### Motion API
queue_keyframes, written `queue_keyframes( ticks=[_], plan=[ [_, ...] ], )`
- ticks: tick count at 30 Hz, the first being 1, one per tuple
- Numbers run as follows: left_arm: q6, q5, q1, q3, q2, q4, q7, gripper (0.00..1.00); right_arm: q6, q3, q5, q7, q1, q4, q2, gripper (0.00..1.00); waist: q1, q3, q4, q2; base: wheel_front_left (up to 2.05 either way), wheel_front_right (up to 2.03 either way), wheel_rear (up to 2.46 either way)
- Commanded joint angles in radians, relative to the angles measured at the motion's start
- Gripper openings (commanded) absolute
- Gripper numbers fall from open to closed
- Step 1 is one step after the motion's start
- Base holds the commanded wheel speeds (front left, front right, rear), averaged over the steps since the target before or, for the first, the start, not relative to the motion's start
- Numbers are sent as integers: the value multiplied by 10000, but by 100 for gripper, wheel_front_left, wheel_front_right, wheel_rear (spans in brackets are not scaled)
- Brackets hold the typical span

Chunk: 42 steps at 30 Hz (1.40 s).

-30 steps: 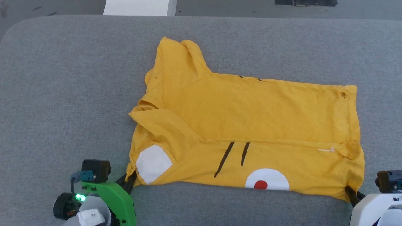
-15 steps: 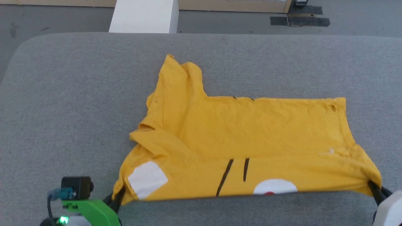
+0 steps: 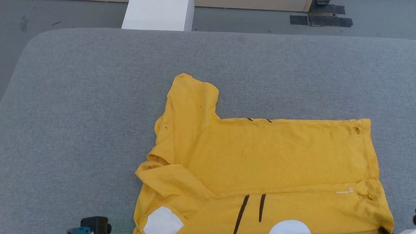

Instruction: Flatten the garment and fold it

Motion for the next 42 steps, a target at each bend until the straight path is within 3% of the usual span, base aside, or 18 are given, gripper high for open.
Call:
queue_keyframes(
  ticks=[1, 2, 3, 10, 16, 18, 21, 24, 28, 35, 42],
  plan=[
    [-38, 99, -238, 105, -74, 258, -257, 45, -19, 3, -150, -334, -194, 101, -9, 66, 0, -25, 5, 0, 0, 0, 0],
    [-67, 120, -344, 158, -150, 378, -411, 84, -19, 23, -177, -506, -282, 186, -12, 100, 0, -42, 3, 0, 0, 0, 0],
    [-113, 179, -462, 175, -189, 521, -539, 100, -19, 67, -193, -635, -367, 312, -24, 100, 0, -66, -8, 0, 0, 0, 0],
    [-351, -316, -787, 1235, -463, 148, -1654, 100, -19, 208, 96, -1271, -805, 123, -133, 100, 0, -175, -202, 0, 0, 0, 0],
    [-101, 443, -1705, 2269, 392, -1292, -2370, 100, -19, 304, -280, -2214, -1468, -732, -99, 100, 0, 407, -484, 0, 0, 0, 0],
    [62, 1041, -2473, 2426, 700, -1629, -2544, 100, -19, 476, -435, -2566, -1750, -945, -58, 100, 0, 727, -563, 0, 0, 0, 0],
    [-107, 1925, -4175, 2283, 1189, -1690, -2494, 100, -19, 747, -676, -3080, -2234, -1169, -19, 100, 0, 1363, -694, 0, 0, 0, 0],
    [-623, 2551, -5969, 1780, 1561, -1279, -2008, 100, -19, 1035, -864, -3401, -2635, -1243, -2, 100, 0, 1854, -809, 0, 0, 0, 0],
    [-1623, 3042, -8330, 949, 1806, -406, -1011, 100, -19, 1367, -1000, -3623, -3078, -1283, 45, 100, 0, 2442, -1029, 0, 0, 0, 0],
    [-3407, 2652, -10858, -301, 1523, 1569, 912, 100, -19, 1796, -1100, -3798, -3526, -1117, 80, 100, 0, 3171, -1434, 0, 0, 0, 0],
    [-3823, 2084, -11280, -787, 1654, 2532, 2061, 100, -19, 2000, -1079, -3920, -3820, -886, 157, 100, 0, 3732, -1766, 0, 0, 0, 0]
  ],
)
